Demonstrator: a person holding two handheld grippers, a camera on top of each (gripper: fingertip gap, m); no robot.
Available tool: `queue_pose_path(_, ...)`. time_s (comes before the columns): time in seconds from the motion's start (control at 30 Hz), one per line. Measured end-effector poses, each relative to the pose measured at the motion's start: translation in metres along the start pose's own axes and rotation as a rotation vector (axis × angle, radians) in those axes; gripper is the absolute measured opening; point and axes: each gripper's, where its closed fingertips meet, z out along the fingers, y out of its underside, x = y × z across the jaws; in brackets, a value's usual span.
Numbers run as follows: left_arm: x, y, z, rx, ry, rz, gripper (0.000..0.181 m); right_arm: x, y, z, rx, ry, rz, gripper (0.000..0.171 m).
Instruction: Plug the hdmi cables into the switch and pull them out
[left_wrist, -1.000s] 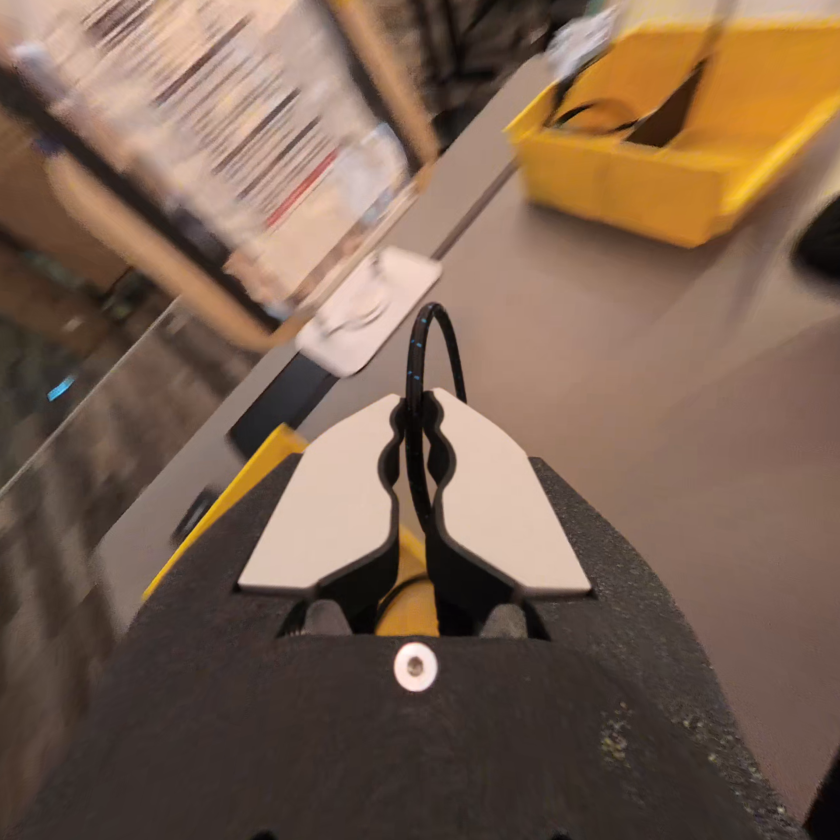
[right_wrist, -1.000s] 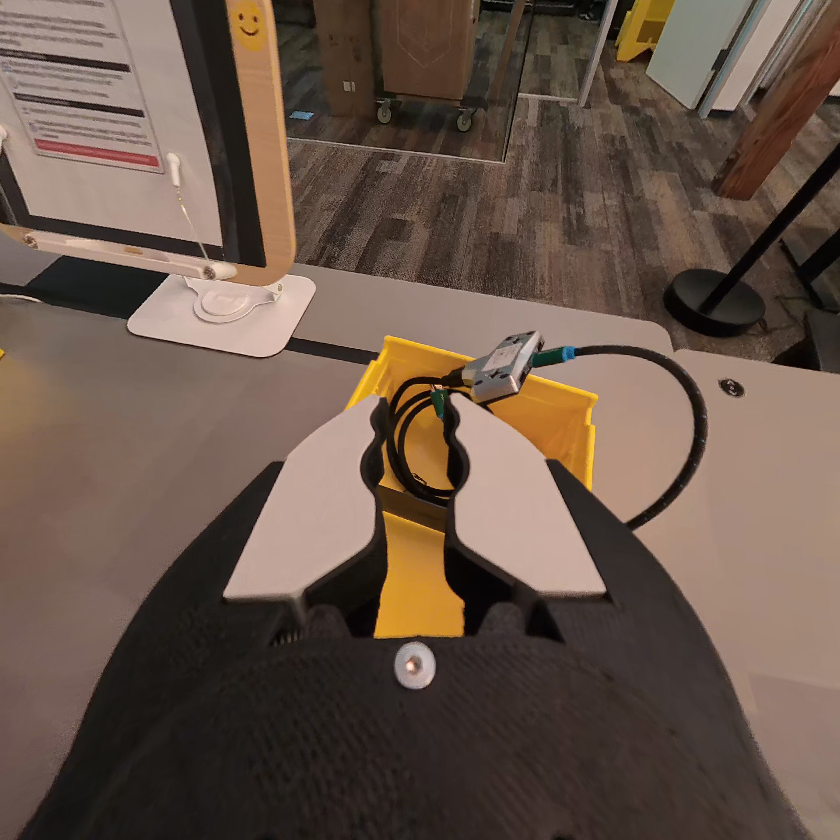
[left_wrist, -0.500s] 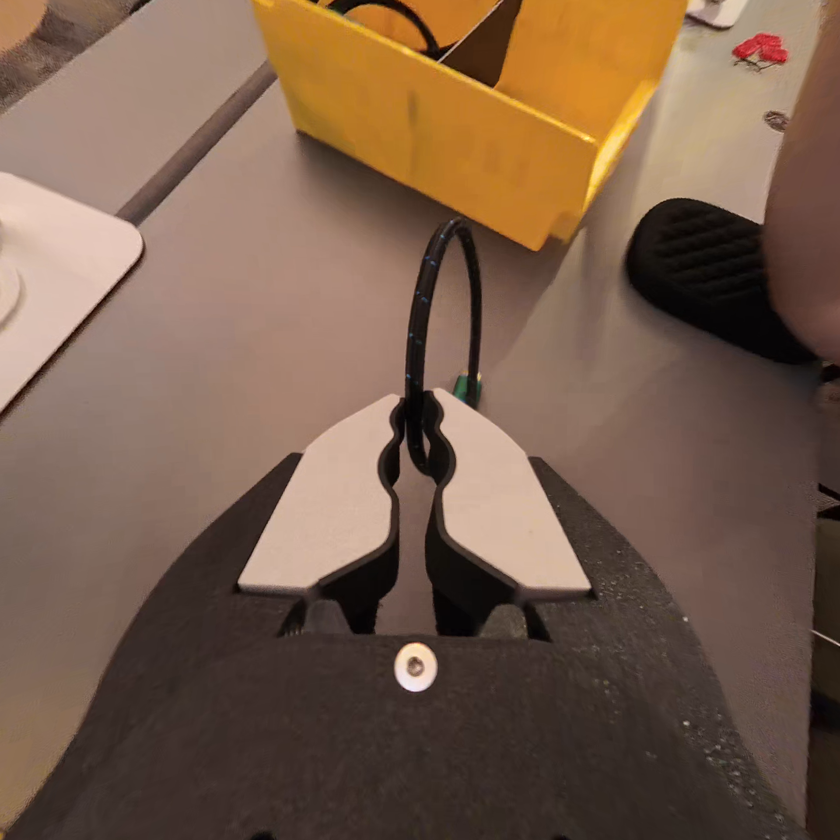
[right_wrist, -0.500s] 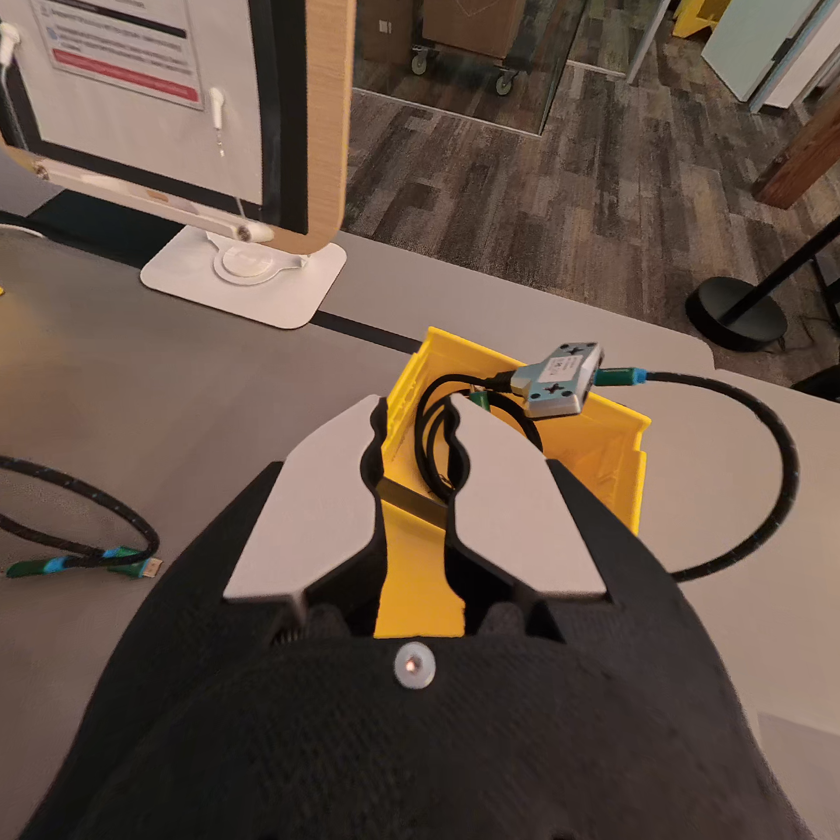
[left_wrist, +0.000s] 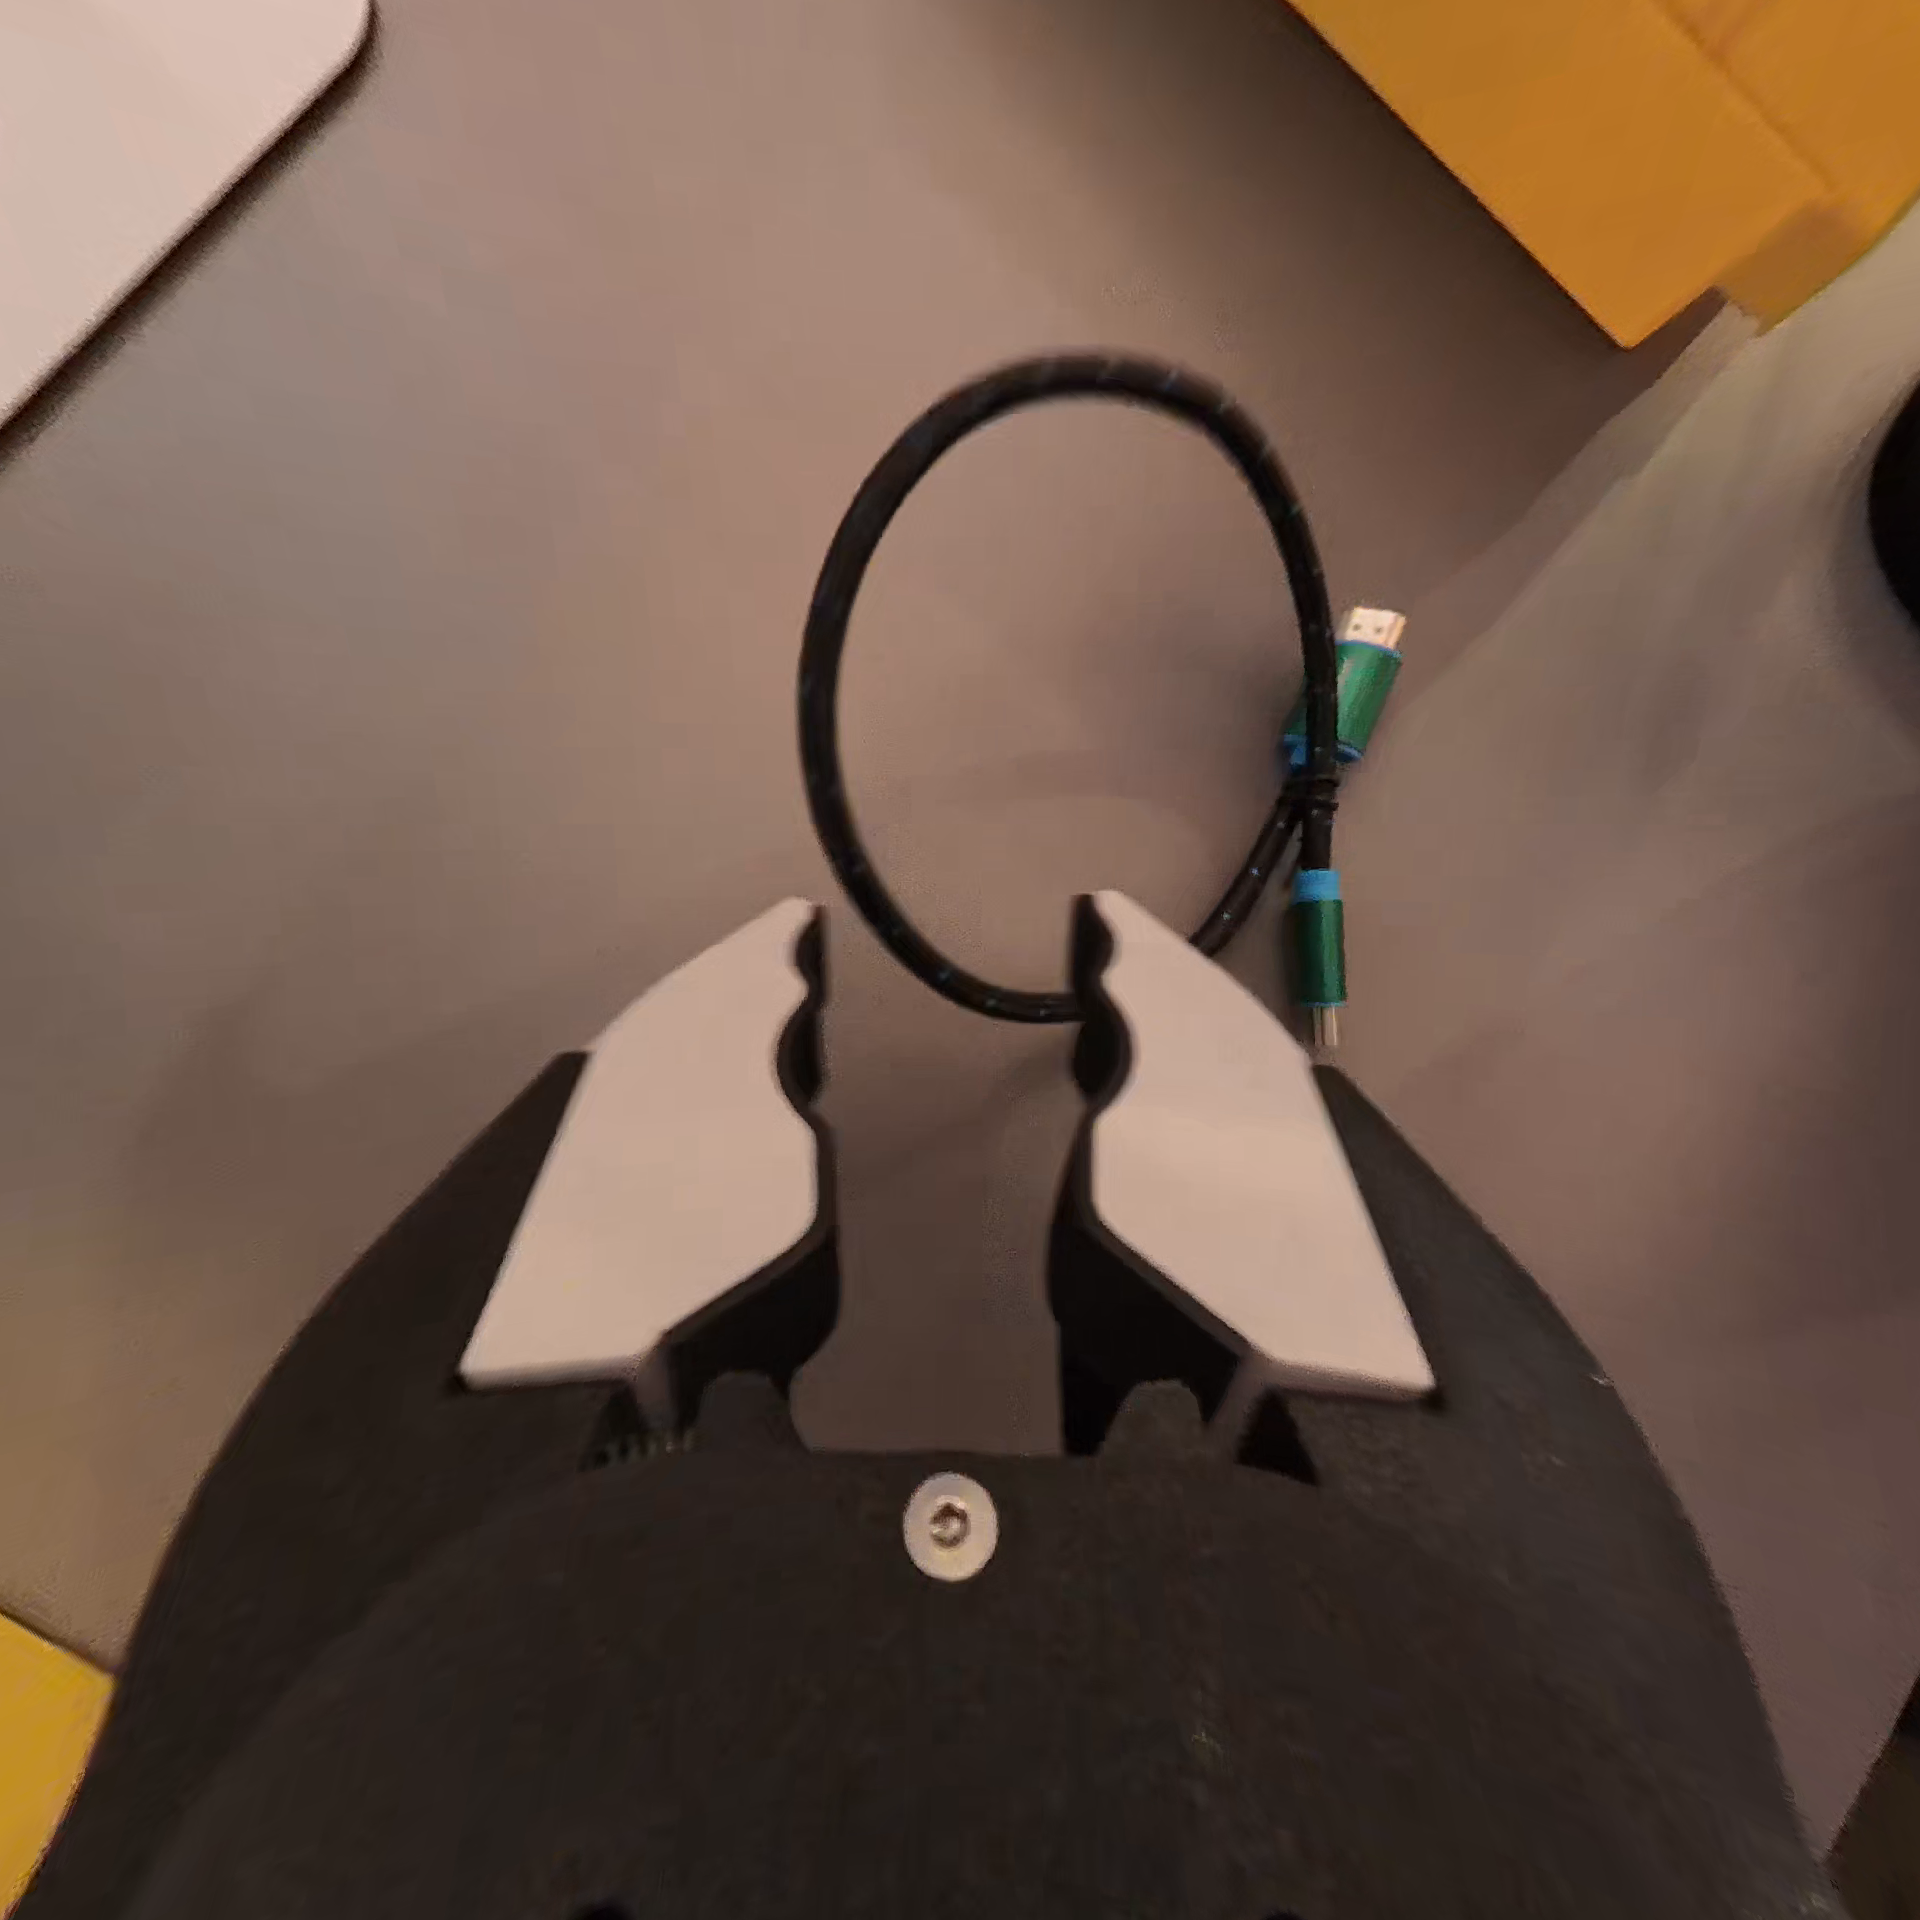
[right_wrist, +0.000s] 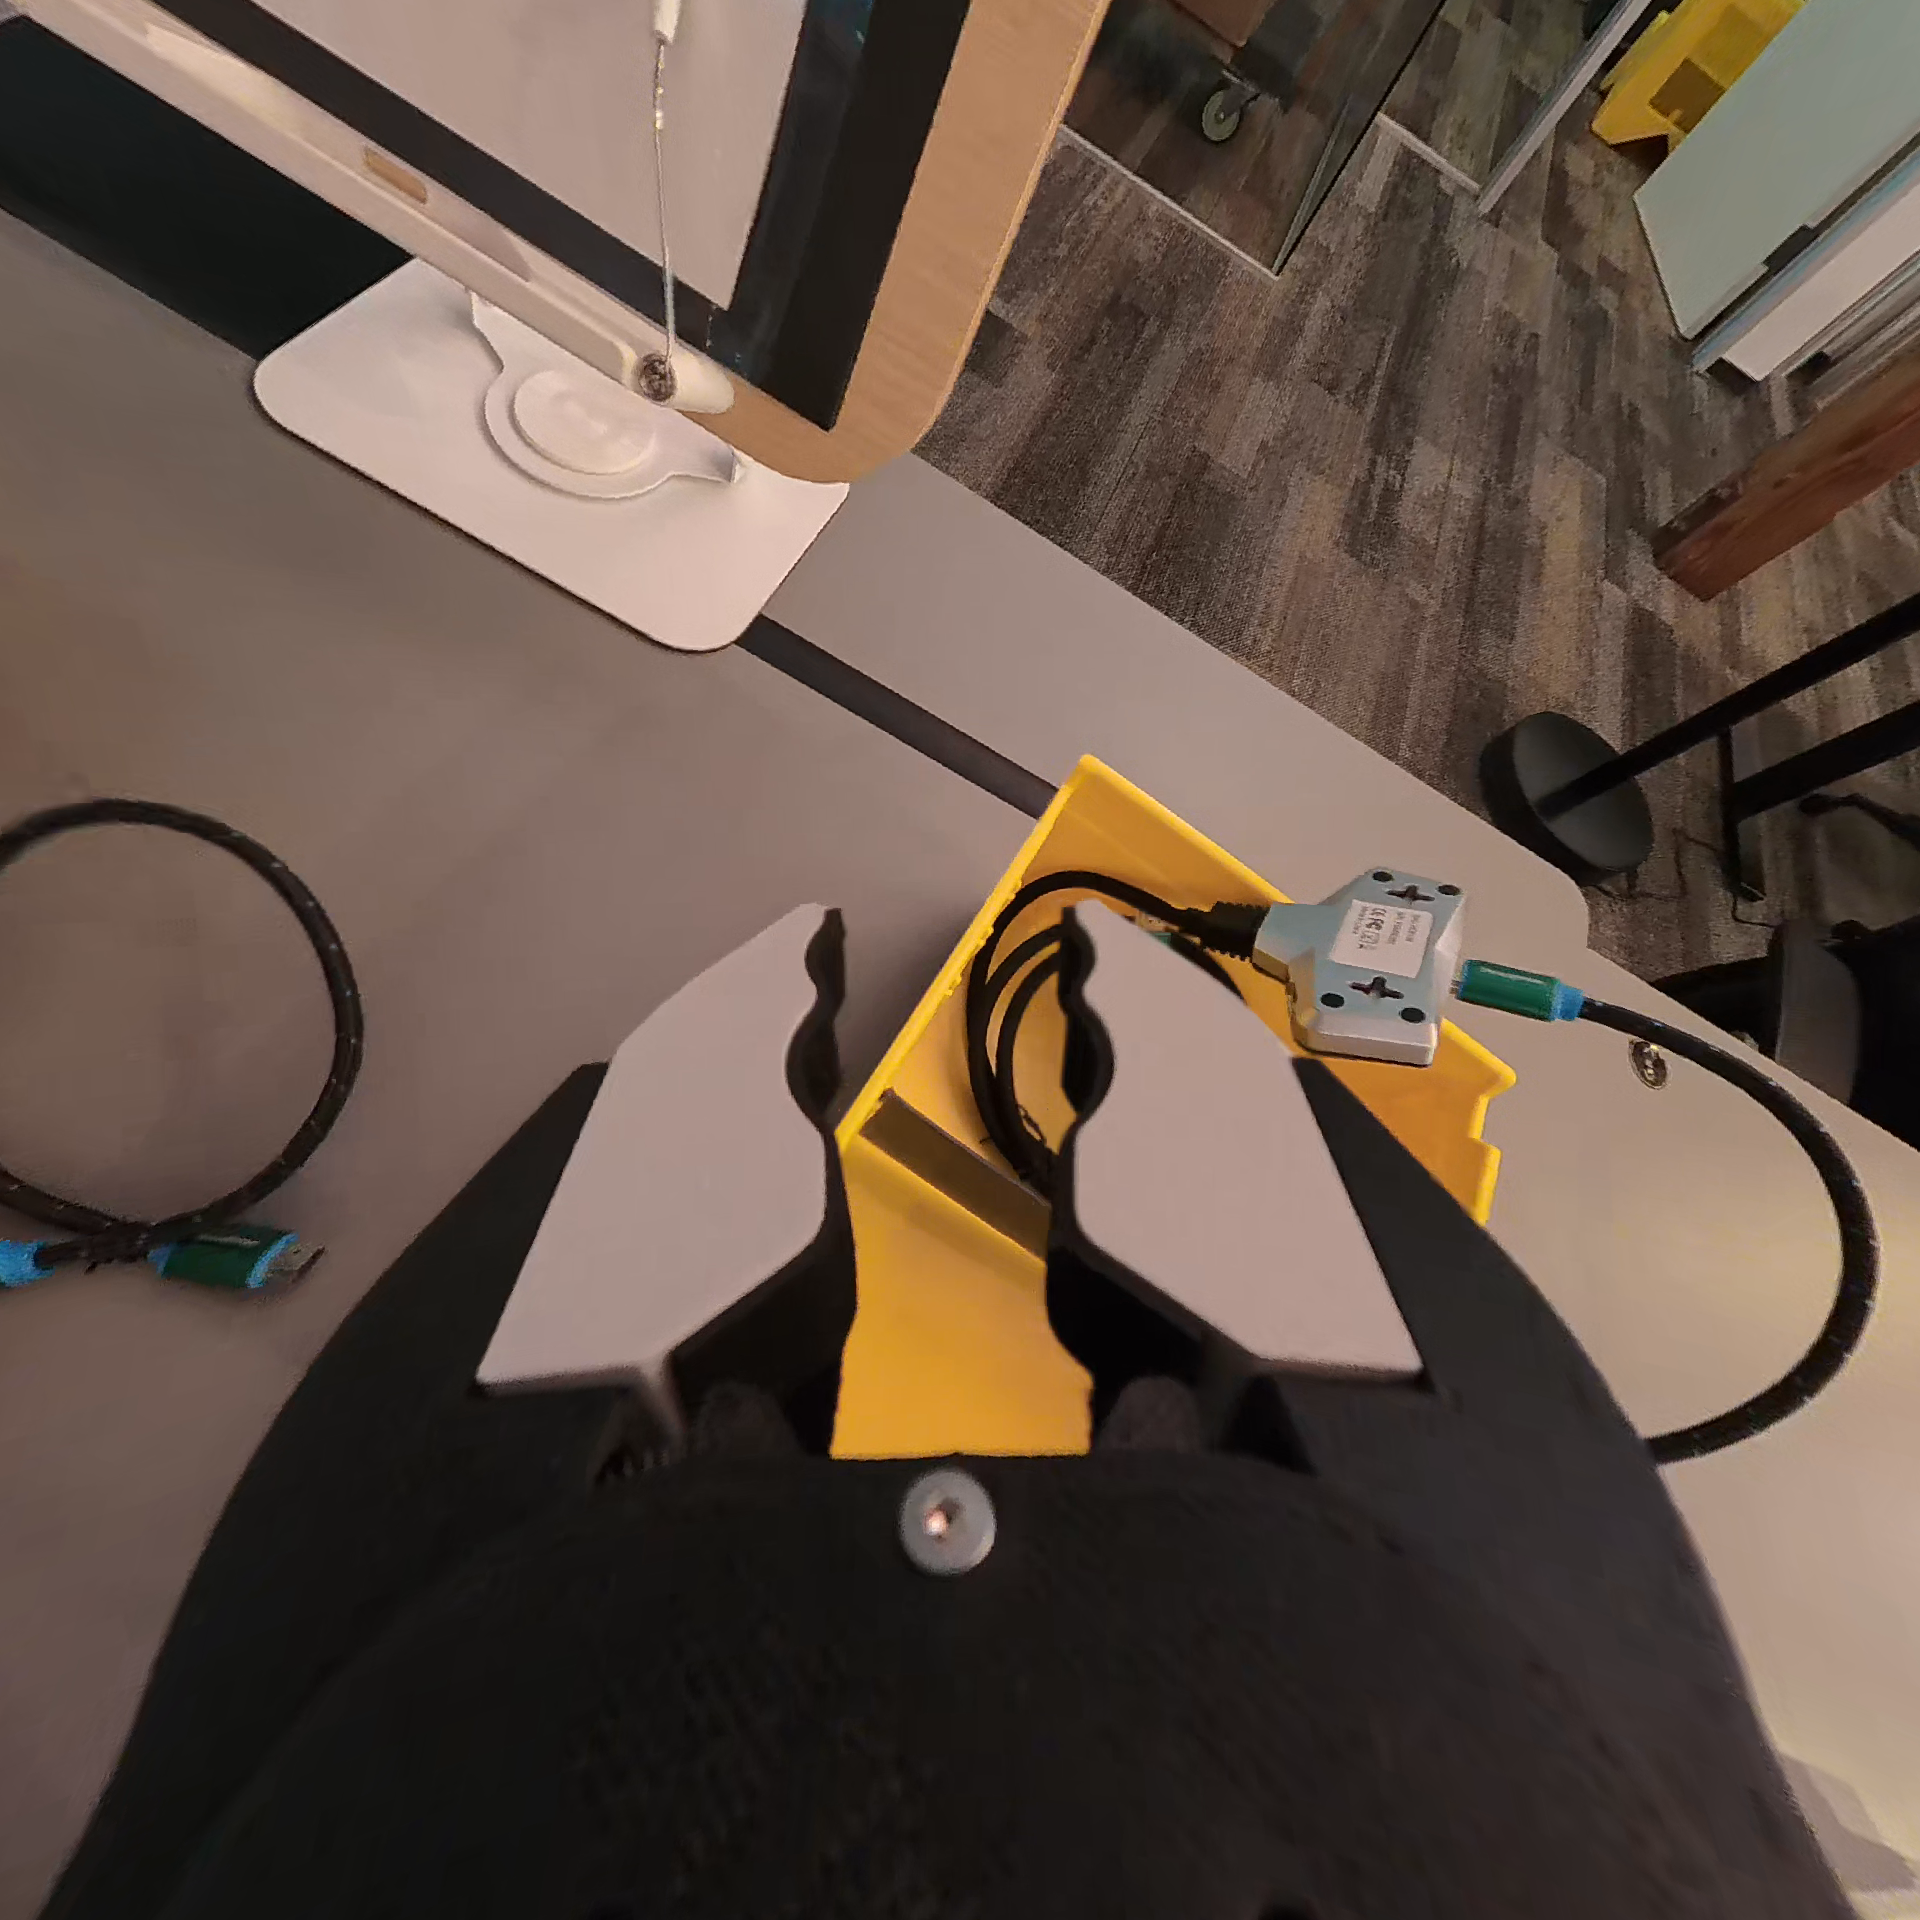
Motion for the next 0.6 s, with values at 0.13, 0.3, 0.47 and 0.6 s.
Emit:
queue_pose_path(0.13, -0.008, -0.016, -0.022, 0.07, -0.08, 0.054, 0.063, 0.005, -0.008, -0.007, 0.046, 0.025, 0.003, 0.043)
queue_pose_path(0.3, -0.053, -0.033, -0.11, 0.183, -0.331, 0.121, 0.058, 0.012, -0.019, -0.019, 0.126, 0.037, 0.026, 0.043)
queue_pose_path(0.47, -0.132, 0.037, -0.195, 0.083, -0.485, -0.182, 0.054, 0.019, -0.015, -0.019, 0.117, 0.056, 0.036, 0.043)
queue_pose_path(0.6, -0.195, 0.099, -0.207, -0.13, -0.481, -0.369, 0.04, 0.021, -0.013, -0.014, 0.104, 0.057, 0.034, 0.043)
